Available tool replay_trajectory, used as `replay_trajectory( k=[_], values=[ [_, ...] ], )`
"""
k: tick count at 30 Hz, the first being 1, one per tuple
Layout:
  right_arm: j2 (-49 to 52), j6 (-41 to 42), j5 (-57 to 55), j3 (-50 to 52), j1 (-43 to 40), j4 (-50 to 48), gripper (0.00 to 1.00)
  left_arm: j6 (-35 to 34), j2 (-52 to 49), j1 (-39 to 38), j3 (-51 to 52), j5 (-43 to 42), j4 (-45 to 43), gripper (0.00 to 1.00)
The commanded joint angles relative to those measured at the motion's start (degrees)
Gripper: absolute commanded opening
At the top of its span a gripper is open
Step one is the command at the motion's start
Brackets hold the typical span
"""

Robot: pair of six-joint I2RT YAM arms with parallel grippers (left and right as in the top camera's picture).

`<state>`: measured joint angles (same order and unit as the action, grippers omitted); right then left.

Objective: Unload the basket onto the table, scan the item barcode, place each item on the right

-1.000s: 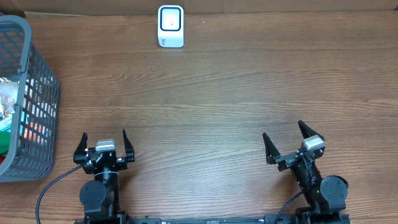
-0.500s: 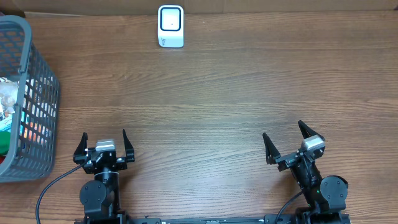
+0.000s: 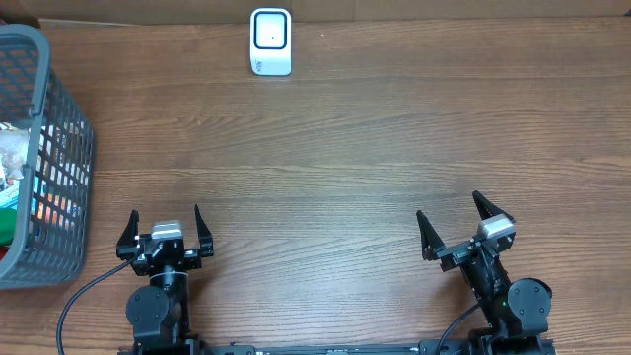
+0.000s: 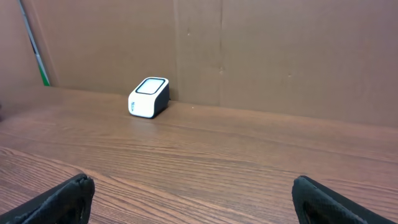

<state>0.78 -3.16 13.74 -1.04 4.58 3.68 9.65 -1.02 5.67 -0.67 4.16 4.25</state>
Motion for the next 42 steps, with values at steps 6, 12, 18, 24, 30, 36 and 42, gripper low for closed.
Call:
replay_trajectory(
  k=[6, 12, 18, 24, 30, 36, 42],
  values=[
    [-0.6, 0.3, 0.3, 0.6, -0.2, -0.4, 1.0, 1.1, 0.8, 0.2, 0.4, 0.7, -0.3, 1.0],
    [-0.6, 0.3, 0.3, 0.6, -0.2, -0.4, 1.0, 1.1, 0.8, 0.2, 0.4, 0.7, -0.3, 1.0],
    [-0.6, 0.3, 0.3, 0.6, -0.2, -0.4, 1.0, 1.1, 0.8, 0.2, 0.4, 0.7, -0.3, 1.0],
    [-0.6, 0.1, -6.6, 0.6, -0.2, 0.0, 1.0, 1.1, 0.8, 0.2, 0.4, 0.7, -0.3, 1.0],
    [-0.6, 0.1, -7.3, 0.6, -0.2, 0.4, 1.0, 1.9, 0.8, 0.2, 0.4, 1.2, -0.8, 1.0],
    [-0.6, 0.1, -7.3, 0.6, -0.2, 0.4, 1.0, 5.0, 0.7, 0.2, 0.4, 2.2, -0.4, 1.0],
    [-0.6, 0.1, -7.3, 0.6, -0.2, 0.4, 1.0, 5.0, 0.7, 0.2, 0.4, 2.4, -0.5, 1.0]
  ],
)
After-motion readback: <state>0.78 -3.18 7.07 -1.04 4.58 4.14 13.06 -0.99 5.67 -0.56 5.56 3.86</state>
